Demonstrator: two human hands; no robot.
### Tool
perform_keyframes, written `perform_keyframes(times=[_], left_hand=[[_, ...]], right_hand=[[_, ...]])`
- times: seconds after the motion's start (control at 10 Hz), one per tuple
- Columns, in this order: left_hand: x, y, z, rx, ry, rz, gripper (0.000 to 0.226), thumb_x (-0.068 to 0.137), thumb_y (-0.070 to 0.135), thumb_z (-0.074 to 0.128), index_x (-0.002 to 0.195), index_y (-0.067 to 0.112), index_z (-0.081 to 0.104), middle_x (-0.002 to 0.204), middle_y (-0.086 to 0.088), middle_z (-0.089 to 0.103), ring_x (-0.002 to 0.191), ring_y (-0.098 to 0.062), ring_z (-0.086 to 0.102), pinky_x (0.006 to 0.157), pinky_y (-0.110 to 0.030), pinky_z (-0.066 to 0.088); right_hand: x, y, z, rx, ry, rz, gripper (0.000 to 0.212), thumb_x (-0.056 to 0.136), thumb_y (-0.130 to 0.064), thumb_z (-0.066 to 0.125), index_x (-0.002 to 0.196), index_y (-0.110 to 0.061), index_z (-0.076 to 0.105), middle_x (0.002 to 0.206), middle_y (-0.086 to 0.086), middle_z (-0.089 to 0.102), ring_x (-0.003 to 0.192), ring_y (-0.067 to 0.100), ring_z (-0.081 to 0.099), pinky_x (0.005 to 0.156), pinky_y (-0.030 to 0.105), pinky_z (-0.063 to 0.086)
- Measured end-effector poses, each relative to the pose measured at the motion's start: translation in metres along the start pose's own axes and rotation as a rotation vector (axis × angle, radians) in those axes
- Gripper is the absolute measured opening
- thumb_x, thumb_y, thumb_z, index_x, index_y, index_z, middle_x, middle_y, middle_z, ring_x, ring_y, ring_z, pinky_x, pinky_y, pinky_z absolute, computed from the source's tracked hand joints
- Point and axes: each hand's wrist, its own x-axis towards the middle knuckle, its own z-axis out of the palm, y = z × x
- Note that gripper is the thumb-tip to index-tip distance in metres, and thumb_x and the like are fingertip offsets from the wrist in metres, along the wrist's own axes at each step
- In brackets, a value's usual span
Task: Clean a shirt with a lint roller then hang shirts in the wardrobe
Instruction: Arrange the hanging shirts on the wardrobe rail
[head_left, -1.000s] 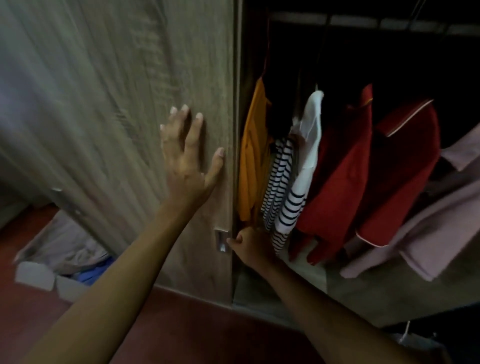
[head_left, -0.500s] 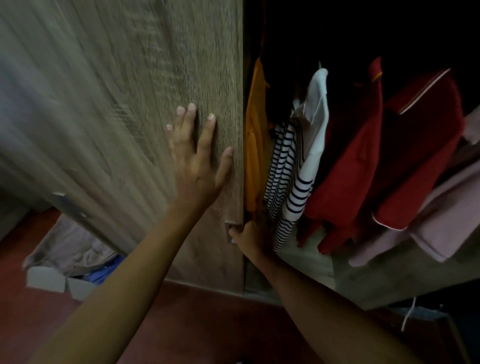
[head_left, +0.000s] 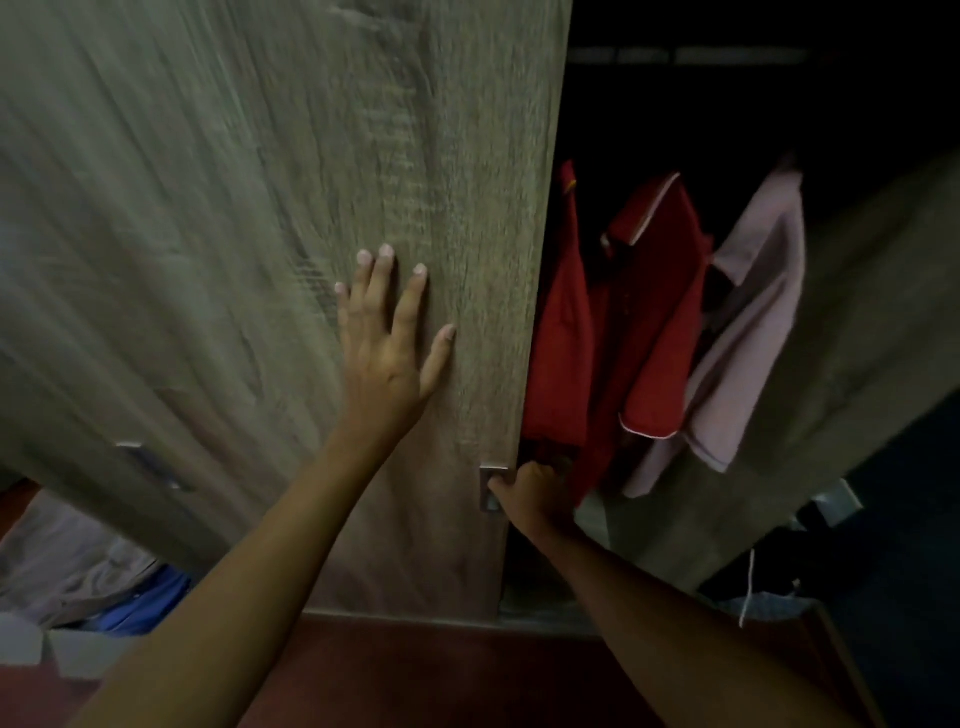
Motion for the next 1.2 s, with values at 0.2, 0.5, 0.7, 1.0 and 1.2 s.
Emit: perform_keyframes(times=[0.2,0.5,0.7,1.0,1.2], left_hand=[[0.006,0.08,0.041,-0.001,-0.059,0.089,0.064,0.1,0.036,0.063,0.151,0.008,0.037,0.158,-0.024,0.027,0.151,-0.038,0.018,0.123,-0.059,0.013],[0.015,0.203,0.111,-0.005,-0.037,0.137,0.068,0.102,0.043,0.057,0.156,0.012,0.029,0.161,-0.016,0.027,0.156,-0.021,-0.003,0.125,-0.051,0.01],[0.02,0.263,0.139,-0.028,-0.065,0.153,0.07,0.103,0.044,0.055,0.157,0.013,0.025,0.166,-0.005,0.01,0.156,-0.019,-0.008,0.124,-0.051,0.008],[0.02,0.292,0.155,-0.046,-0.038,0.118,0.068,0.103,0.042,0.056,0.156,0.012,0.026,0.16,-0.02,0.032,0.155,-0.018,-0.01,0.124,-0.049,0.002],[0.023,0.306,0.147,-0.137,0.006,0.106,0.065,0.101,0.038,0.061,0.152,0.007,0.035,0.158,-0.025,0.034,0.156,-0.023,-0.004,0.123,-0.053,0.005]], right_hand=[[0.009,0.084,-0.047,0.03,0.033,0.116,0.046,0.09,-0.046,0.06,0.104,-0.003,0.07,0.107,0.016,0.071,0.099,0.034,0.066,0.073,0.031,0.046],[0.022,0.193,-0.122,0.053,0.077,0.209,0.037,0.092,-0.039,0.057,0.097,-0.004,0.068,0.102,0.015,0.068,0.098,0.034,0.066,0.074,0.032,0.049],[0.03,0.244,-0.152,0.075,0.11,0.254,0.04,0.097,-0.035,0.052,0.085,0.0,0.068,0.079,0.012,0.063,0.082,0.032,0.07,0.066,0.033,0.051],[0.032,0.271,-0.169,0.045,0.134,0.206,0.039,0.1,-0.033,0.049,0.091,0.0,0.067,0.099,0.019,0.069,0.095,0.033,0.068,0.076,0.033,0.05],[0.028,0.29,-0.185,0.022,-0.04,0.194,0.043,0.1,-0.045,0.042,0.105,-0.01,0.067,0.1,0.013,0.068,0.095,0.03,0.066,0.082,0.035,0.051]])
